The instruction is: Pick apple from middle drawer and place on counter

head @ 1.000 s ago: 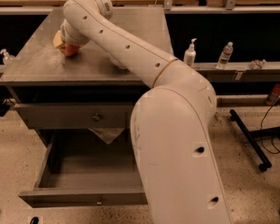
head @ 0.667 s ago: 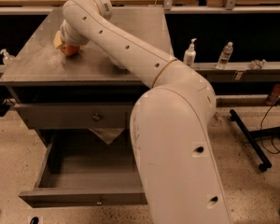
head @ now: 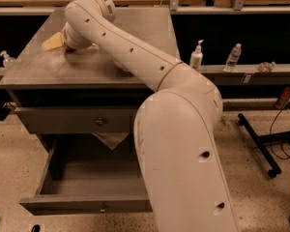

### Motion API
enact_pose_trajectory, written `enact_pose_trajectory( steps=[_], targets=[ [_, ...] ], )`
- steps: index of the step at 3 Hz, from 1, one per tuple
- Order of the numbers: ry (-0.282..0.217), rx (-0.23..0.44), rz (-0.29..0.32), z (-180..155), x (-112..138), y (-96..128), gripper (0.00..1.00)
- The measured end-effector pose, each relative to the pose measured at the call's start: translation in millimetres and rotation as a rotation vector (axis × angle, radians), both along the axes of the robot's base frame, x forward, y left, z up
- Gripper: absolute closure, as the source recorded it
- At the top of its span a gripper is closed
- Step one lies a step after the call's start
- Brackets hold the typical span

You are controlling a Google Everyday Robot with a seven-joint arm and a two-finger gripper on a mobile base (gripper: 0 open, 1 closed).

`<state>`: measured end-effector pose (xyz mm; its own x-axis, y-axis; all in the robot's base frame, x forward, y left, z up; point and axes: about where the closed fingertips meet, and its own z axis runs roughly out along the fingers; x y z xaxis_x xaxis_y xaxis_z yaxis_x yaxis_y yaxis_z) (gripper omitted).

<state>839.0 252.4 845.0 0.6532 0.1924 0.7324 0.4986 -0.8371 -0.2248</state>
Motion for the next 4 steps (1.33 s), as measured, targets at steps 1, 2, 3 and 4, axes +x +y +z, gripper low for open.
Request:
enact_pose_trajectory(
  steps=[1, 2, 3, 4],
  targets=[
    [-0.020, 0.001, -0.008, 5.2, 1.2, -1.8, 0.00],
    [-0.059, 0.001, -0.025, 19.2, 2.8, -8.2, 0.00],
    [-0.087, 0.061, -0.089, 41.3, 5.6, -31.9, 0.00],
    [-0.092, 0.170, -0.175, 69.3, 5.2, -61.3, 0.00]
  ],
)
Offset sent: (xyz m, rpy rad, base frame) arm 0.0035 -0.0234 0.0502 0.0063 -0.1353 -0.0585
